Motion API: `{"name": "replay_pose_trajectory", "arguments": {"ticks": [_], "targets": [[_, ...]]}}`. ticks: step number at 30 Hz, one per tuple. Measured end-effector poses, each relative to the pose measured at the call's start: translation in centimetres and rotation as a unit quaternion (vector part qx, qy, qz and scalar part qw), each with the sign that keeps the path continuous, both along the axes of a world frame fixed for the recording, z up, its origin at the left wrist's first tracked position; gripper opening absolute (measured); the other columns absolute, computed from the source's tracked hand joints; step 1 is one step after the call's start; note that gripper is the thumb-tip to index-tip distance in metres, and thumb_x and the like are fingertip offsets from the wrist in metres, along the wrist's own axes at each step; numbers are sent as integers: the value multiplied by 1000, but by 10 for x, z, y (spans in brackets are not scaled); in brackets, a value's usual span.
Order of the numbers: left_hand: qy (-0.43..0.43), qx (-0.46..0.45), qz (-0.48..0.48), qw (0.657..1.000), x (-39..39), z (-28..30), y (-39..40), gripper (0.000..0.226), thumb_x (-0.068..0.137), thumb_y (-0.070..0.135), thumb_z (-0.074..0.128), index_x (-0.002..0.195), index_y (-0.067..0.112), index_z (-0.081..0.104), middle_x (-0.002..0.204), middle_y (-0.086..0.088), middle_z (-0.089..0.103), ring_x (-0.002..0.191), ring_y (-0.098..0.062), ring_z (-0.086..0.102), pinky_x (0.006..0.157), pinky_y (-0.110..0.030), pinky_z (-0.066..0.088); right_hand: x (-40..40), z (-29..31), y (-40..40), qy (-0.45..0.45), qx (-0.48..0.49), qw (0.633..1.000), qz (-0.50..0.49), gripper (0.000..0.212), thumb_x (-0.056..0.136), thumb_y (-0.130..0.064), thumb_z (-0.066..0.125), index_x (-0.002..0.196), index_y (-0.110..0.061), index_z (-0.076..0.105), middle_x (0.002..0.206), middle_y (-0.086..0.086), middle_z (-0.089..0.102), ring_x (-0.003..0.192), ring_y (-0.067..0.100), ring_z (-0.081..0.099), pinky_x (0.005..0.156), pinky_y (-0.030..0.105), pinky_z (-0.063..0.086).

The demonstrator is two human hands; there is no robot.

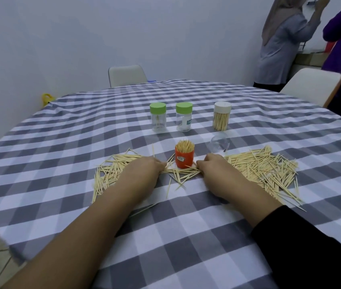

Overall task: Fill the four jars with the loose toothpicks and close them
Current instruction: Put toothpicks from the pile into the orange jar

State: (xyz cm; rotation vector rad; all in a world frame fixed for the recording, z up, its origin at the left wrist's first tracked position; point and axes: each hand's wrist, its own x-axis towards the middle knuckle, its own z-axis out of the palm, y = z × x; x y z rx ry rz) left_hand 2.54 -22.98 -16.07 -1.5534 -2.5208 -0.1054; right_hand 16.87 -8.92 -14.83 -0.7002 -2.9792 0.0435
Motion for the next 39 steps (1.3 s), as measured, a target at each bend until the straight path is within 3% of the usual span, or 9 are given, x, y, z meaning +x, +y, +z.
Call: {"name": "replay_pose_trajectory", "arguments": {"ticks": [5,8,12,16,24,28,33,36,39], "targets": [[-20,-16,26,999,17,0,-1,55,90,3,41,143,17,36,146,-2,41,130,-24,42,103,-37,40,4,2,-10,-18,24,999,-32,35,91,-1,42,124,-3,50,125,13,42,117,27,39,86,32,39],[-9,-26,38,999,17,0,1,51,89,5,42,138,20,43,133,-4,53,122,-25,49,96,-37,45,6,4,-14,-30,42,998,-46,33,89,2,44,121,-1,53,121,13,42,115,27,40,77,29,34],[20,-43,72,996,19,6,1,40,89,6,45,127,17,52,118,-7,59,113,-26,54,87,-35,46,9,9,-20,-24,59,996,-60,31,91,1,40,118,-1,55,119,13,47,114,28,44,80,31,39],[24,-25,71,997,22,5,0,37,93,7,42,129,12,47,123,-8,55,115,-26,52,88,-34,45,11,7,-23,-8,68,996,-62,29,91,1,41,115,-5,55,117,12,51,111,27,48,75,29,36],[-39,27,71,996,18,7,-8,41,89,0,42,129,10,51,124,-8,50,112,-28,52,91,-37,45,11,2,-17,26,107,992,-54,27,91,-2,38,112,-7,55,114,11,56,107,27,51,84,31,41],[-63,54,63,995,17,9,-10,49,91,1,41,137,18,49,133,-4,52,124,-22,46,98,-29,36,11,-1,-10,43,102,992,-58,25,90,-2,40,109,-8,55,111,9,56,105,26,52,81,31,41],[-126,135,83,979,10,13,-9,41,97,11,46,135,27,53,131,-2,59,117,-21,55,94,-26,41,7,5,0,112,-4,989,-99,22,92,-9,46,108,-14,62,104,8,62,95,26,56,74,33,45],[-218,242,81,942,11,20,-9,31,97,24,53,127,25,60,121,-1,66,100,-13,60,82,-21,42,8,17,4,178,-117,973,-88,22,95,-13,48,106,-19,67,101,4,66,92,22,58,77,32,48],[-307,325,67,892,11,29,-2,28,91,19,62,119,25,66,102,3,71,80,-6,60,72,-21,46,8,30,5,277,-218,933,-73,20,94,-17,55,108,-15,70,96,-1,68,90,14,58,79,27,44]]}}
